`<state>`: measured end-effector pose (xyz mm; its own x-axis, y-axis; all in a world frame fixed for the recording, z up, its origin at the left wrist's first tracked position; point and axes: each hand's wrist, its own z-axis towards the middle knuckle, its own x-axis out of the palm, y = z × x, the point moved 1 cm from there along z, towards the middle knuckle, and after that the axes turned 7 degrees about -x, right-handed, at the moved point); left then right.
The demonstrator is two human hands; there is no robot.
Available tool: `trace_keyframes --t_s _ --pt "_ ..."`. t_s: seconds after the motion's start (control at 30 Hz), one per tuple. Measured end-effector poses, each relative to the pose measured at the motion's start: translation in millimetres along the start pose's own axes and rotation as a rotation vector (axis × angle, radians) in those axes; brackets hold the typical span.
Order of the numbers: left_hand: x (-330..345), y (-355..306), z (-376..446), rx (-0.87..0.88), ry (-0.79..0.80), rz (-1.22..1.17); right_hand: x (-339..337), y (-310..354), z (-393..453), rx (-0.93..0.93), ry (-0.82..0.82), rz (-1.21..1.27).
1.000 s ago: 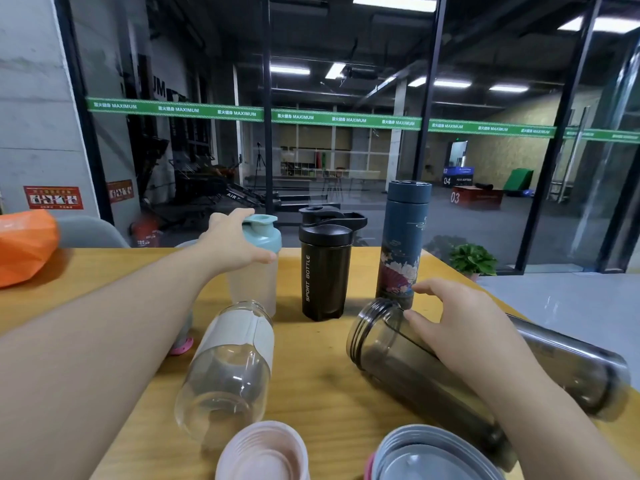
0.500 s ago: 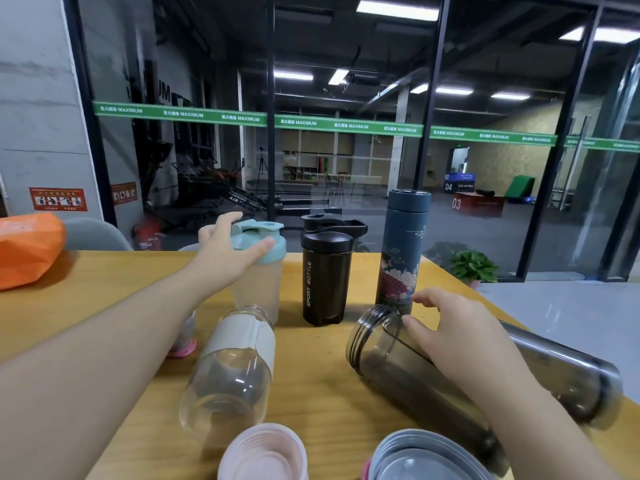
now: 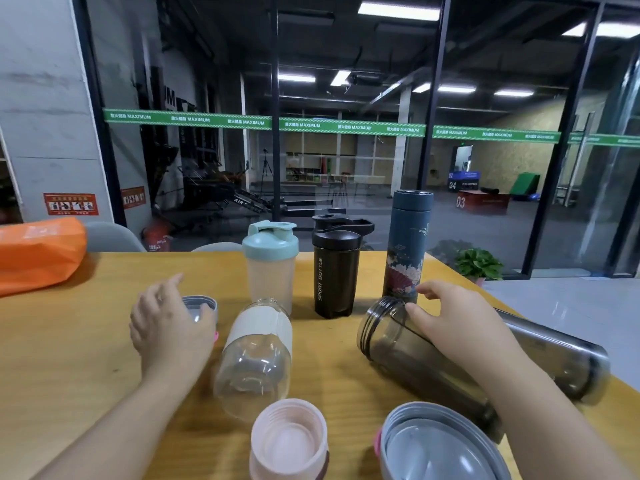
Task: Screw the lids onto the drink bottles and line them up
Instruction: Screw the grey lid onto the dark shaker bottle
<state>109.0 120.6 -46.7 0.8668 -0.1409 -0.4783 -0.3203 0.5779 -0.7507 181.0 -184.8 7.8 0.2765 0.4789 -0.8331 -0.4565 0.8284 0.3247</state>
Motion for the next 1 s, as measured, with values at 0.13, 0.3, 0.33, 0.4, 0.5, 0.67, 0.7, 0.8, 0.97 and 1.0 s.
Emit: trace_keyframes --t_s 0.13,0.3,0.33,0.4,0.5,0.67,0.7,0.8,0.97,1.0 --pt "4 6 -10 -0.088 0.026 -0.045 -1 4 -1 -0.005 0.004 0.015" --pt "1 15 -12 -0.189 0.048 -0.059 -4 7 -4 -0.009 -0.006 0.022" --pt "0 15 -12 -0.226 0.059 -0.068 -5 6 -3 0.001 -0.017 0.029" --pt "-3 16 -11 -0.294 0.063 -0.083 -8 4 -2 0.018 -0.033 0.046" --pt "-9 18 -8 -0.354 0.090 -0.088 -12 -4 0 0.047 -0.054 0.067" --pt "-12 18 -6 -0.445 0.170 -0.166 -17 -19 9 0.090 -0.018 -0.020" --pt "-12 18 -5 -0.461 0.181 -0.188 -18 -22 13 0.086 0.010 -0.047" --pt "-10 23 2 -0.550 0.211 -0.373 -24 -31 21 0.080 0.121 -0.172" --pt "-6 33 14 -0.717 0.368 -0.783 -24 -44 33 0.135 0.287 -0.201" --pt "-7 32 13 -0.730 0.391 -0.829 -23 -44 34 0.144 0.314 -0.187"
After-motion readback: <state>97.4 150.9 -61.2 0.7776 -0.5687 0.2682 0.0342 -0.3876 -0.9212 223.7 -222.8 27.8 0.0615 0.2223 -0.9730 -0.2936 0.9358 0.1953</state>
